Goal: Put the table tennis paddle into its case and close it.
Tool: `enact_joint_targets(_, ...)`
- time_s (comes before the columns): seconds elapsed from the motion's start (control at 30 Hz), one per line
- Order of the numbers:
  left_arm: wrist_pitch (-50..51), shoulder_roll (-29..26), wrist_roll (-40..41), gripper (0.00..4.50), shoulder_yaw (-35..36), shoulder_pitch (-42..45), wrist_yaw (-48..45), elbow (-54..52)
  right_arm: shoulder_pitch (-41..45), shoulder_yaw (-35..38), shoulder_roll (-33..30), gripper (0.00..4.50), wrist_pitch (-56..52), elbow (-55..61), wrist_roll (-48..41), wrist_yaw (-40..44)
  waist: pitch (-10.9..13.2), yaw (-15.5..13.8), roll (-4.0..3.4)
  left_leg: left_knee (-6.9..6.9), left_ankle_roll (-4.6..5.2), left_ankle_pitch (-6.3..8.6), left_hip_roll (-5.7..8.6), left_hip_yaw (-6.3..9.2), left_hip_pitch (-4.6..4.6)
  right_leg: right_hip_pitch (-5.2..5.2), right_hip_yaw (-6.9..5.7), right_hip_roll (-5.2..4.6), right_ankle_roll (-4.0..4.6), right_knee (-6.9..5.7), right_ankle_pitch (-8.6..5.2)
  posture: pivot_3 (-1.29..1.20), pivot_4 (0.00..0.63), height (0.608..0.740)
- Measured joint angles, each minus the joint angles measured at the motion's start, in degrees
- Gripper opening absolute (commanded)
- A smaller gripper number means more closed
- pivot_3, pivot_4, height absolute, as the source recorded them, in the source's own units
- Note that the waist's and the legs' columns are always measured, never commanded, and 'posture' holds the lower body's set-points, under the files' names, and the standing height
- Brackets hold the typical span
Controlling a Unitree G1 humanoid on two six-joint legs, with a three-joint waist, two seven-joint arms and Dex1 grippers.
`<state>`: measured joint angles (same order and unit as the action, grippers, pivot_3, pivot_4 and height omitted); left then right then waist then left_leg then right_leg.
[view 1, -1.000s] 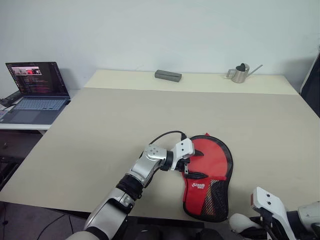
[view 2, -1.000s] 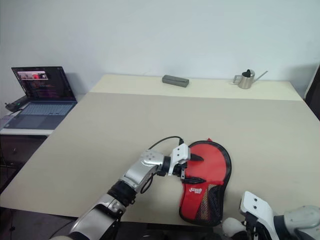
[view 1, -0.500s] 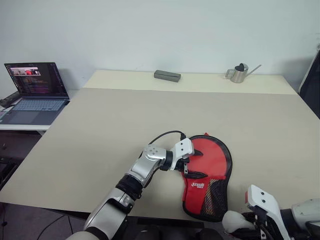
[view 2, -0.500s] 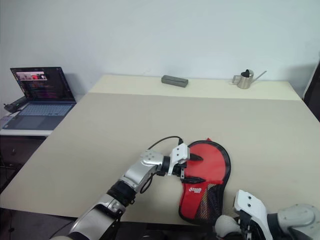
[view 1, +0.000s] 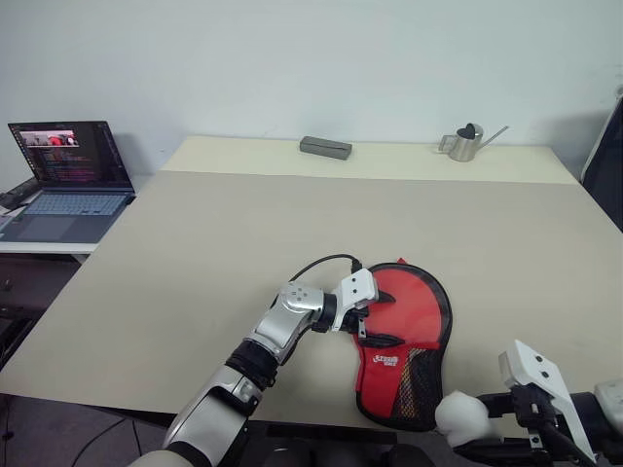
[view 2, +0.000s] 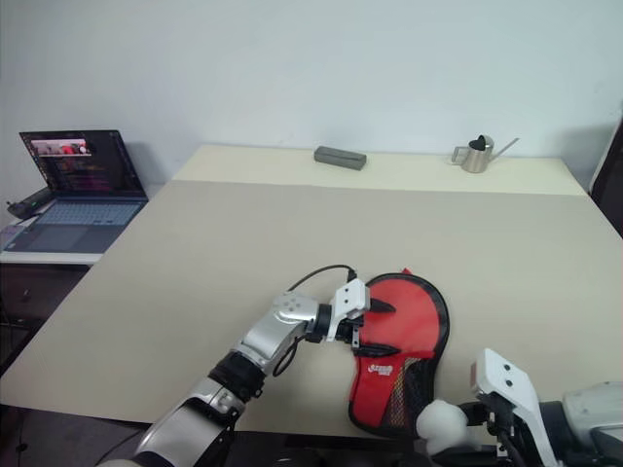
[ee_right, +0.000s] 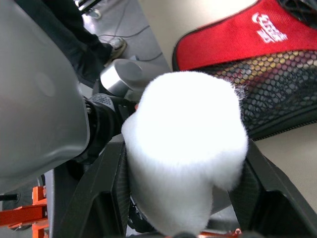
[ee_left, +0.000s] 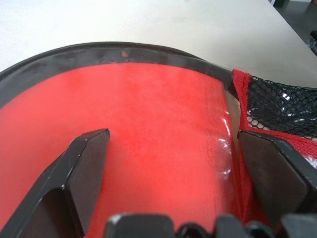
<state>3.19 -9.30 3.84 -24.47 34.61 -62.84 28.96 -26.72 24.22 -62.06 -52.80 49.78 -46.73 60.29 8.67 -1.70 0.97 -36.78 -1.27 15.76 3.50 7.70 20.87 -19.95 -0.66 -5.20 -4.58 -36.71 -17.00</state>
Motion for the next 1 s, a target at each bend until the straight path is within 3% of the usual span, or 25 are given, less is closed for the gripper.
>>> enact_joint_targets(0.07,0.0,0.1,0.0,4.50,0.0,0.0,0.1,0.0,-1.2,0.8,0.2,2.65,0.4,-0.3,0.0,0.8,0.0,-0.1,0.01,0.00,0.00,0.00,0.00,0.01,0.01,0.00,-0.01,0.00,0.00,0.00,0.00,0.00,0.150,0.740)
enact_joint_targets(0.17,0.0,0.1,0.0,4.50,0.0,0.0,0.2,0.0,-1.8,1.0,1.4,3.19,0.3,-1.8,-0.1,0.8,0.0,-0.1,0.03,-0.02,0.00,0.00,0.01,-0.01,0.00,0.00,0.01,-0.01,0.00,0.00,0.00,0.00,0.150,0.740)
enact_joint_targets(0.3,0.0,0.2,0.0,4.50,0.0,0.0,0.3,0.1,-3.5,1.0,1.4,4.45,0.6,-2.2,0.1,1.8,0.0,-0.1,0.03,-0.02,0.00,0.00,0.01,0.01,0.01,0.00,0.00,-0.02,0.00,0.00,0.00,0.00,0.150,0.740)
enact_joint_targets(0.5,0.0,0.2,-0.1,4.50,0.0,-0.1,0.5,0.0,-2.8,0.9,1.8,4.45,2.8,-2.5,0.7,2.1,0.0,-0.1,0.03,-0.02,-0.01,0.01,0.00,-0.01,0.00,0.00,0.01,-0.02,0.00,0.00,0.00,0.00,0.150,0.740)
enact_joint_targets(0.73,0.1,0.2,-0.1,4.50,0.2,-0.6,1.0,-0.6,11.9,-1.3,4.7,4.45,1.2,-9.4,-2.8,-4.1,0.0,0.1,0.06,-0.04,-0.01,0.01,0.01,0.00,0.00,-0.01,0.01,-0.03,-0.01,0.00,0.01,0.00,0.150,0.740)
enact_joint_targets(1.0,12.7,-6.1,3.6,4.50,4.0,-9.6,2.2,-21.3,25.9,-8.2,8.5,4.45,3.9,-19.9,1.0,-8.7,0.7,0.9,0.04,0.18,-0.02,0.00,-0.09,-0.02,0.30,-0.52,0.11,0.07,0.15,-0.14,0.01,0.00,0.150,0.740)
